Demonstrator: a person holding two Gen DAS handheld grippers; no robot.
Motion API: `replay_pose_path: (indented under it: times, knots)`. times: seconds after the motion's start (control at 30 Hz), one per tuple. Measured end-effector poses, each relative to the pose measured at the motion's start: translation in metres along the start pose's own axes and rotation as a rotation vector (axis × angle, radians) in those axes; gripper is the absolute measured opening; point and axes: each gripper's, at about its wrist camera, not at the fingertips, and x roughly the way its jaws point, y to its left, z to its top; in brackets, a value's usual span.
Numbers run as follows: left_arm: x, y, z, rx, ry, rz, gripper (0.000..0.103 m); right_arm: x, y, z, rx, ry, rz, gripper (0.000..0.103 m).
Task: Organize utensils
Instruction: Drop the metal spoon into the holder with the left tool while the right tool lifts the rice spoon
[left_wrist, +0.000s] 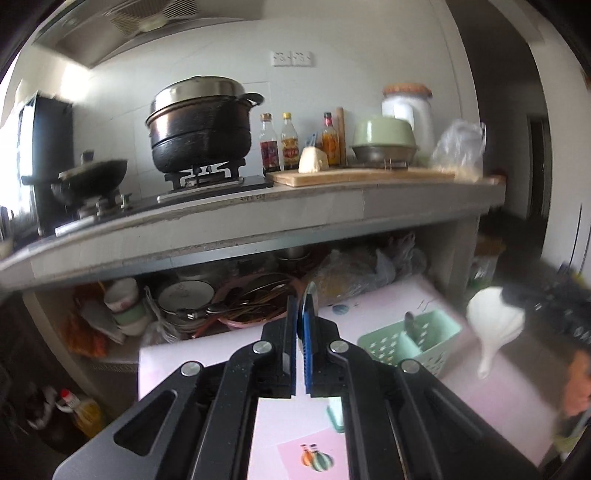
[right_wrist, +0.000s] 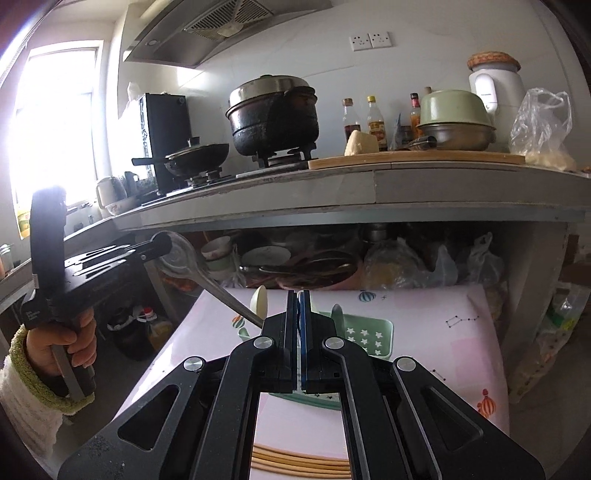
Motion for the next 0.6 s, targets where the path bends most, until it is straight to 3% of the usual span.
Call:
replay_pose_path:
  times: [0.13, 0.2, 0.6]
  knots:
    - [0.025, -0.024, 0.0, 0.134, 0.051, 0.027, 0.002, -0.004, -0.005, -0.001, 0.02, -0.009, 0.006, 0.0]
    - [0.037, -0.032, -0.001, 0.162, 0.083, 0.005, 0.002, -0.006, -0.007, -0.001, 0.032, -0.013, 0.007, 0.0]
    - [0.103, -0.057, -0.015, 0.147, 0.226, -0.086, 0.004, -0.016, -0.018, -0.001, 0.09, -0.038, 0.008, 0.0]
